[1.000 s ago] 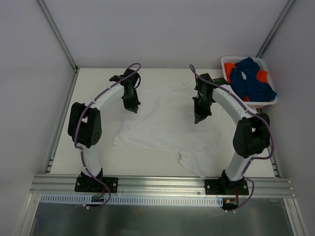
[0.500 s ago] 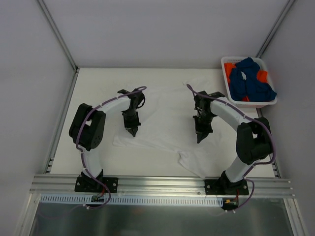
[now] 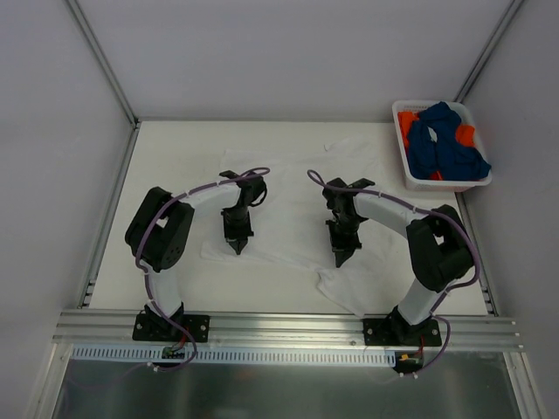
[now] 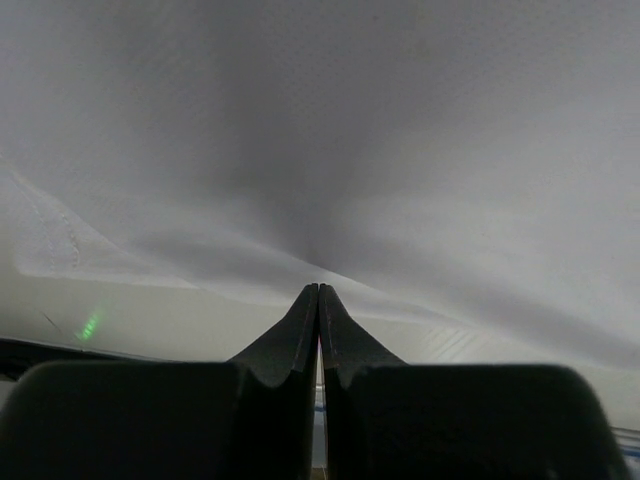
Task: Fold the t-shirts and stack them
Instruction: Fold the tshirt
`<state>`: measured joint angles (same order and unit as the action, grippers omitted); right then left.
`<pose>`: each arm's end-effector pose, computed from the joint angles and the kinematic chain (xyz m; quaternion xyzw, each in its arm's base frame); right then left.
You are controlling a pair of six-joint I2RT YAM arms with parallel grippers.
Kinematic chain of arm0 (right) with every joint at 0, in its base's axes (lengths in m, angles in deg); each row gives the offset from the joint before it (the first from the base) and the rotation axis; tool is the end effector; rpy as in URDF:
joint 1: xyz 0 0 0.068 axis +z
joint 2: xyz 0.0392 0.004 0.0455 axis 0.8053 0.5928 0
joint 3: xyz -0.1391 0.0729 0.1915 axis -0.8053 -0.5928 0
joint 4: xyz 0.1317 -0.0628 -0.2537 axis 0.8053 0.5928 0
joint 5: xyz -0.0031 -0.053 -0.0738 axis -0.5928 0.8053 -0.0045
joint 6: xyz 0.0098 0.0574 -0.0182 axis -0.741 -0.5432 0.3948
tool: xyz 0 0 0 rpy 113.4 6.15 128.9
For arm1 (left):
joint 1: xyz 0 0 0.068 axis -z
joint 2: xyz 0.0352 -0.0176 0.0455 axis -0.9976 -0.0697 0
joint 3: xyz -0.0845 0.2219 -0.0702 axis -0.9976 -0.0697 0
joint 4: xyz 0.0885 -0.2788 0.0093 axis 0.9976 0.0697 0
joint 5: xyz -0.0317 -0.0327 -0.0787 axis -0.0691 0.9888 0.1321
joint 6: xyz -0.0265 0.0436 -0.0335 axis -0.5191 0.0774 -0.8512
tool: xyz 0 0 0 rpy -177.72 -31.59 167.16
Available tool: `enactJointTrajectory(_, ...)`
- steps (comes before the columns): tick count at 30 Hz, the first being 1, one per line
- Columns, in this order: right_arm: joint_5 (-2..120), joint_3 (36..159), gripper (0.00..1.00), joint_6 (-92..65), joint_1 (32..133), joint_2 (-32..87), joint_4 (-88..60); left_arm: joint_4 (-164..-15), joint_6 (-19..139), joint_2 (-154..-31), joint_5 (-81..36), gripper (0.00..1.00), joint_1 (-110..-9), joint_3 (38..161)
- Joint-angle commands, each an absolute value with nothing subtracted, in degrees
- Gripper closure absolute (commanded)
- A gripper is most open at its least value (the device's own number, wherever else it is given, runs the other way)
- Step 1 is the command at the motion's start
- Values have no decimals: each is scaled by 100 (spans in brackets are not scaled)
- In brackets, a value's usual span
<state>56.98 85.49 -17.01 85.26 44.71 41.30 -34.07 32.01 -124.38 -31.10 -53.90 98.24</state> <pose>0.2659 0.1728 0.1219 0.1816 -0.9797 -0.0786 0.0328 0.2970 -0.1861 0.1042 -0.0663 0.9978 0.0002 0.0037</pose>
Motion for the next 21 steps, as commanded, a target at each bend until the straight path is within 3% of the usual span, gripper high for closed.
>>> enactJointTrajectory(1, 5848, 8646, 100, -1943, 8678, 4159, 3541, -3481, 2944, -12071, -3776, 100, -5234, 9919)
enactJointTrajectory(4, 6006, 8418, 99, -1881, 8731, 3456, 2612, -3980, 2829, -11501, -4330, 100, -5129, 9946)
enactJointTrajectory(7, 6278, 7884, 88, -2047, 8774, 2700, 1662, -5218, 2925, -10607, -4726, 100, -4936, 9447)
enactJointTrajectory(10, 6813, 7206, 84, -2390, 8879, 1988, 825, -6405, 3293, -9857, -5147, 98, -4663, 8421)
enactJointTrajectory(13, 7297, 6697, 71, -2628, 9099, 1706, 254, -6750, 2928, -9408, -5850, 90, -4356, 7770)
enactJointTrajectory(14, 7638, 6616, 59, -2663, 9335, 1705, 173, -6812, 2778, -9320, -6017, 86, -4242, 7610)
enactJointTrajectory(15, 7867, 6555, 51, -2707, 9502, 1740, 146, -6899, 2629, -9206, -6140, 81, -4014, 7451)
enactJointTrajectory(17, 8419, 6361, 40, -2760, 10001, 1951, -73, -7049, 2294, -9178, -6597, 50, -3697, 7038)
enactJointTrajectory(19, 8634, 6343, 39, -2821, 10241, 2309, -153, -7155, 2066, -9301, -6791, 19, -3398, 6844)
enactJointTrajectory(21, 8923, 6527, 43, -2918, 10479, 2539, 91, -7190, 1768, -9372, -6713, 19, -3283, 6730)
